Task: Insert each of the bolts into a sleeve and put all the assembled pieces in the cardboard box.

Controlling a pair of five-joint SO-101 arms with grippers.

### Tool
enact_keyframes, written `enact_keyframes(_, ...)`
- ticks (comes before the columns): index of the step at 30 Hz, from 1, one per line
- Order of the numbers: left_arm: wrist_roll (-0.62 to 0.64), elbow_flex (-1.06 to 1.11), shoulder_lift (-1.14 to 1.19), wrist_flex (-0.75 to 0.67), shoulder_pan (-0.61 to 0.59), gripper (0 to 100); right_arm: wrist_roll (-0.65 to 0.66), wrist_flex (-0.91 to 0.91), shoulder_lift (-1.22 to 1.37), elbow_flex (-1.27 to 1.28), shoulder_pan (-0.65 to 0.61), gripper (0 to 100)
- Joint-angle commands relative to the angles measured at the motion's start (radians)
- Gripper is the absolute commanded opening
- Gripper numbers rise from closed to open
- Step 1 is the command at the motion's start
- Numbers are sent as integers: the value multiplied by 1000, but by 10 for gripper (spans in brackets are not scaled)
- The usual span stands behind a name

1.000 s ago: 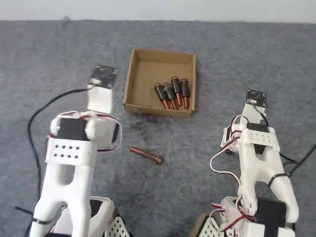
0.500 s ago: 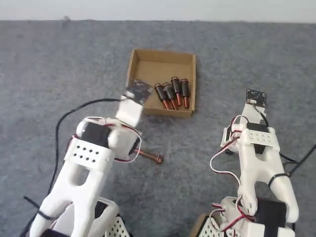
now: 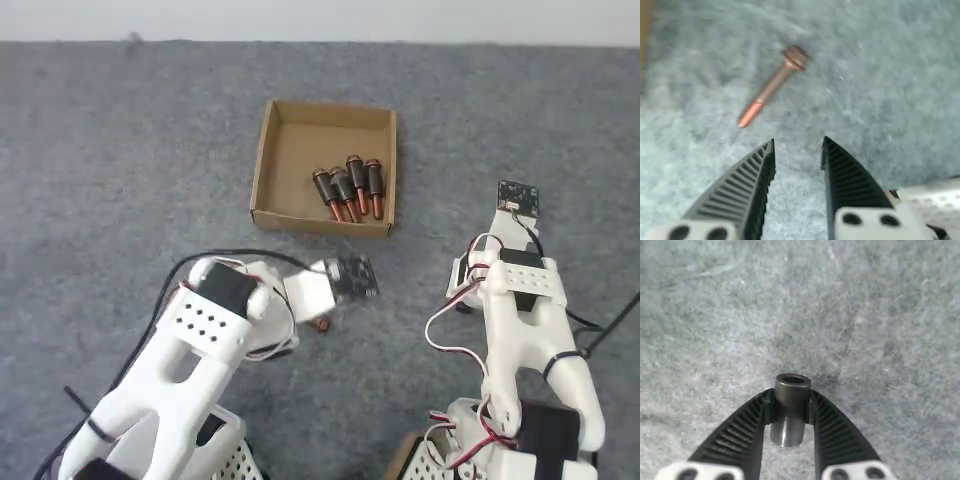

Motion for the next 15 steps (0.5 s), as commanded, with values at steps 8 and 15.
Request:
enact_keyframes(8,-49,38,0,-123,84,148,14,-18,-21,-5,13,10)
enact_keyframes(15,-72,39,2,-173,86,148,58,-18,-21,-5,13,10)
